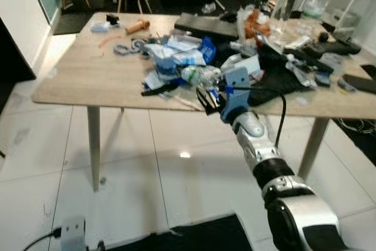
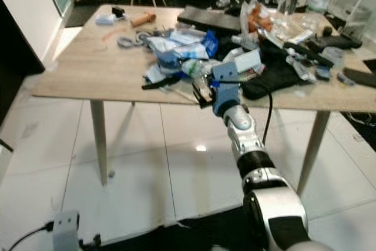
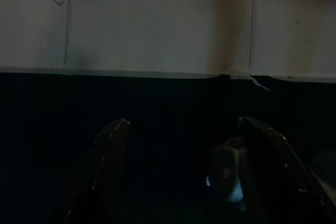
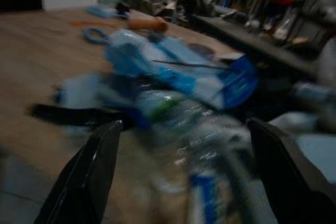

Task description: Picking trash to rubbish bin

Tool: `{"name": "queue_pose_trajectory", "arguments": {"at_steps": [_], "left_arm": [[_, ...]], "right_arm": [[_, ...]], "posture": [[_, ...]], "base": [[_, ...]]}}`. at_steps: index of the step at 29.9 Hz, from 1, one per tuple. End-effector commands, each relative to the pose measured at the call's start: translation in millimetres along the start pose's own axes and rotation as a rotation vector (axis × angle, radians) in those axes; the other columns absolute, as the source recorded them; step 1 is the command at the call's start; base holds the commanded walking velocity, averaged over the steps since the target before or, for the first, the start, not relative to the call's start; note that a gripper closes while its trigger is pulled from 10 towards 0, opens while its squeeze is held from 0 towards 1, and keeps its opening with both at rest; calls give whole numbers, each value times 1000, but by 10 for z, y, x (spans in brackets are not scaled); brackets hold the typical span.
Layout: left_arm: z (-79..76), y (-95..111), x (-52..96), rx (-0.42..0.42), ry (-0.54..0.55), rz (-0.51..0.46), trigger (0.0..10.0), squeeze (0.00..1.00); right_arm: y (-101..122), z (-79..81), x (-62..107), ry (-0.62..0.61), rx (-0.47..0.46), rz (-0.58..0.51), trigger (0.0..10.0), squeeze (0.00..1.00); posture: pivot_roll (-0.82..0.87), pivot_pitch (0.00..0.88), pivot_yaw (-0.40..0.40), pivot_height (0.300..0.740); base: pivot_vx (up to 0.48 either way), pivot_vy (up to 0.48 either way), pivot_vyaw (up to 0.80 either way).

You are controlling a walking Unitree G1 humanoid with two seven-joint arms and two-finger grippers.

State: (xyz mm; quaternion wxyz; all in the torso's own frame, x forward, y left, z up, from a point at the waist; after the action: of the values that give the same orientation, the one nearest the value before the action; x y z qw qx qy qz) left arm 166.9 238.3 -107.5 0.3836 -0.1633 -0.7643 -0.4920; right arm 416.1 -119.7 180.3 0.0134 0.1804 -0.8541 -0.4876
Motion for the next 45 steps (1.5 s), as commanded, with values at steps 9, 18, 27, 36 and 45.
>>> {"name": "queue_pose_trajectory", "arguments": {"at_steps": [9, 18, 27, 36, 45], "left_arm": [[62, -146, 43, -8, 21, 56, 10000, 0], [40, -171, 40, -7, 19, 69, 10000, 0], [42, -239, 61, -12, 18, 88, 10000, 0], [28, -269, 64, -18, 15, 100, 10000, 0], [21, -293, 67, -21, 15, 111, 10000, 0]], "right_arm": [[75, -102, -67, -18, 344, 27, 10000, 0], [37, 218, -70, 194, 410, 42, 10000, 0], [-58, 331, -6, 357, 372, 86, 10000, 0], [66, 354, 35, 468, 346, 35, 10000, 0], [-337, 255, 188, 551, 465, 298, 10000, 0]], "posture": [[28, 49, 24, 740], [32, 49, 20, 740], [30, 49, 16, 740], [25, 40, 12, 740], [21, 34, 11, 740]], "base": [[389, 0, 0], [144, 0, 0], [0, 0, 0], [0, 0, 0], [0, 0, 0]]}}
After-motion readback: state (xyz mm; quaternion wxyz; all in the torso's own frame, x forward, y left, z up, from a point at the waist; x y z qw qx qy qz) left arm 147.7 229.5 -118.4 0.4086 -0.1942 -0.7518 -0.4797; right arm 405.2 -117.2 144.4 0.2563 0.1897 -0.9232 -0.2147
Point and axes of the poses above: a point about 5 cm out from each wrist's last joint towards the gripper, its own x axis pointing back from the gripper into the wrist, its own y axis along the axis of the wrist's last joint, z = x × y, the point moved 3 cm from there along -x, pointing out of the wrist towards the gripper, and after that the axes turned 15 degrees about x, right-handed, at the moved point
